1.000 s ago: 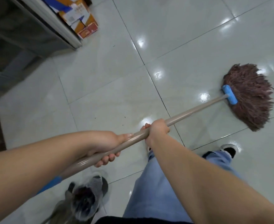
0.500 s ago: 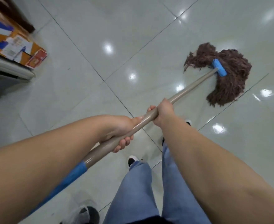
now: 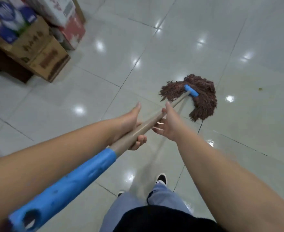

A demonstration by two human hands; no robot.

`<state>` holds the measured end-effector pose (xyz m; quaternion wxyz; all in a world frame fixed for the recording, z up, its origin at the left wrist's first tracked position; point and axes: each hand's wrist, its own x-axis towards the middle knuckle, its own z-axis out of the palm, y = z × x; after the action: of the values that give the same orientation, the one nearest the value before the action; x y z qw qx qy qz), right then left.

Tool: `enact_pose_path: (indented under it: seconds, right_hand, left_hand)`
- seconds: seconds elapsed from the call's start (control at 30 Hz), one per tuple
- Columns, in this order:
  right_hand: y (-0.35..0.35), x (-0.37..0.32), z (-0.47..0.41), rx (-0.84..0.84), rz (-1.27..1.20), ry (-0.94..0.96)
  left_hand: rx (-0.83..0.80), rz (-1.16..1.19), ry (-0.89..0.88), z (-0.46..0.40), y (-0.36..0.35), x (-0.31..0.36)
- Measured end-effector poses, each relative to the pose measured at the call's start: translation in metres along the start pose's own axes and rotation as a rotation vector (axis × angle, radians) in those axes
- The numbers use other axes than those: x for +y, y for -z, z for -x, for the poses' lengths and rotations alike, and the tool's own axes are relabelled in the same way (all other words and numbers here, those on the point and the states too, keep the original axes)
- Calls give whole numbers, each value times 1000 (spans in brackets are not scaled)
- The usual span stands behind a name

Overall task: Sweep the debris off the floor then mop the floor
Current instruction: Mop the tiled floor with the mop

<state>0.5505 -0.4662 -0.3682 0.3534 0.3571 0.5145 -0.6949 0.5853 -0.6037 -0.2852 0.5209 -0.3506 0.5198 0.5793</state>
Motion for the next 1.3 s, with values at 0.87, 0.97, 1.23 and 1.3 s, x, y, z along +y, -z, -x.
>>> enact_pose_path:
  seconds: [0.87,0.97,1.23,1.3]
  right_hand:
    - [-140,-355,83,198,312,1147]
    - [-128,-412,76,266,311,1249]
    - [-71,-561,48,462,278,1325]
    - [-60,-587,40,473,249,1299]
  left_hand:
    - [-292,-331,-973,89,16,394]
    - [-216,-520,-1163,76,-5,447]
    - [-96,-1062,-1518,48,-47,587]
    - [-105,-1061,-1566,40,-57,620]
